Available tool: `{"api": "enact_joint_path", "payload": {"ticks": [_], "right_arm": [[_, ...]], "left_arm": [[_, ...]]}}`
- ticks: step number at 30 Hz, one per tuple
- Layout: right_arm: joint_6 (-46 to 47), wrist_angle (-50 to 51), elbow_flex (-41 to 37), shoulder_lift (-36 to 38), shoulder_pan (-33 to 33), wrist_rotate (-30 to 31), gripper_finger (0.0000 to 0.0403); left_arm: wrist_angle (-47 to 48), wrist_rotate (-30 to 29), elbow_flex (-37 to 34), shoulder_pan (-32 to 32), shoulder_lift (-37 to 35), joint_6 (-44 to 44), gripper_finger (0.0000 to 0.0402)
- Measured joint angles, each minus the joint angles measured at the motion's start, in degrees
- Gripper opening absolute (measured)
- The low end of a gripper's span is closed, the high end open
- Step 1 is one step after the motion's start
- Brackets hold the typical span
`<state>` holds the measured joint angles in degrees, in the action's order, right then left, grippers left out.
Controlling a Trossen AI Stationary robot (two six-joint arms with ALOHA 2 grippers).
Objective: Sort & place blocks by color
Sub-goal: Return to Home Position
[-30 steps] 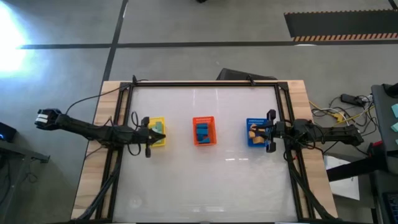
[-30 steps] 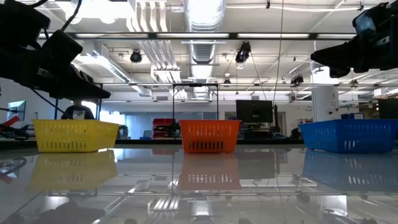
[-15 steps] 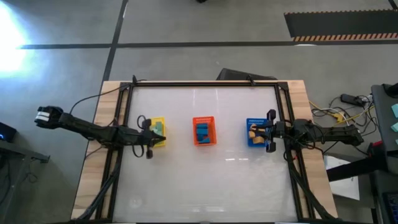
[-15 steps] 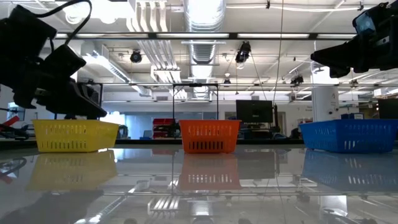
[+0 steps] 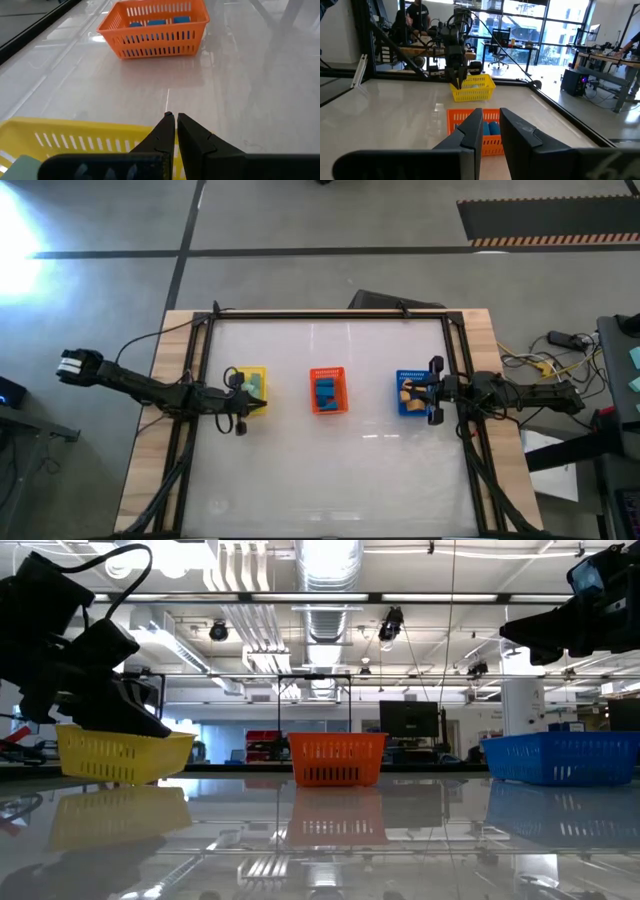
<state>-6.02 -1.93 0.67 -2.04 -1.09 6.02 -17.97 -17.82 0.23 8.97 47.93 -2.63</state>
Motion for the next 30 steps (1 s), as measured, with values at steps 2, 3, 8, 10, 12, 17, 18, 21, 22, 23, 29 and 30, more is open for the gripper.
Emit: {"api": "enact_joint_path", "payload": {"ticks": [2, 3, 8, 10, 12, 17, 18, 21, 22, 23, 29, 30], "right_arm": [[0.0, 0.0, 0.0, 0.0, 0.0, 0.0, 0.0054], [0.0, 0.0, 0.0, 0.0, 0.0, 0.0, 0.0054], [0.0, 0.0, 0.0, 0.0, 0.0, 0.0, 0.0054], [0.0, 0.0, 0.0, 0.0, 0.0, 0.0, 0.0054], [0.0, 0.0, 0.0, 0.0, 0.0, 0.0, 0.0054], [0.0, 0.0, 0.0, 0.0, 0.0, 0.0, 0.0054], [0.0, 0.0, 0.0, 0.0, 0.0, 0.0, 0.0054], [0.0, 0.0, 0.0, 0.0, 0.0, 0.0, 0.0054], [0.0, 0.0, 0.0, 0.0, 0.0, 0.0, 0.0054], [0.0, 0.0, 0.0, 0.0, 0.0, 0.0, 0.0054], [0.0, 0.0, 0.0, 0.0, 0.0, 0.0, 0.0054], [0.0, 0.0, 0.0, 0.0, 0.0, 0.0, 0.0054]], "left_arm": [[-0.1, 0.0, 0.0, 0.0, 0.3, 0.0, 0.0006], [-0.1, 0.0, 0.0, 0.0, 0.4, 0.0, 0.0006], [-0.7, 0.0, 0.0, 0.0, 0.3, 0.0, 0.0006], [-2.1, 0.0, 0.0, 0.0, 0.3, 0.0, 0.0006], [-2.7, 0.1, 0.0, 0.0, 0.4, 0.0, 0.0006], [-4.1, 0.1, 0.0, 0.0, 0.2, 0.0, 0.0006], [-4.1, 0.1, 0.0, 0.0, 0.1, 0.0, 0.0006], [-4.1, 0.1, 0.0, 0.0, 0.1, 0.0, 0.0006], [-4.1, 0.1, 0.0, 0.0, 0.1, 0.0, 0.0006], [-4.1, 0.2, 0.0, 0.0, 0.0, 0.0, 0.0006], [-4.1, 0.2, 0.0, 0.0, 0.0, 0.0, 0.0006], [-4.1, 0.2, 0.0, 0.0, 0.0, 0.0, 0.0006]]}}
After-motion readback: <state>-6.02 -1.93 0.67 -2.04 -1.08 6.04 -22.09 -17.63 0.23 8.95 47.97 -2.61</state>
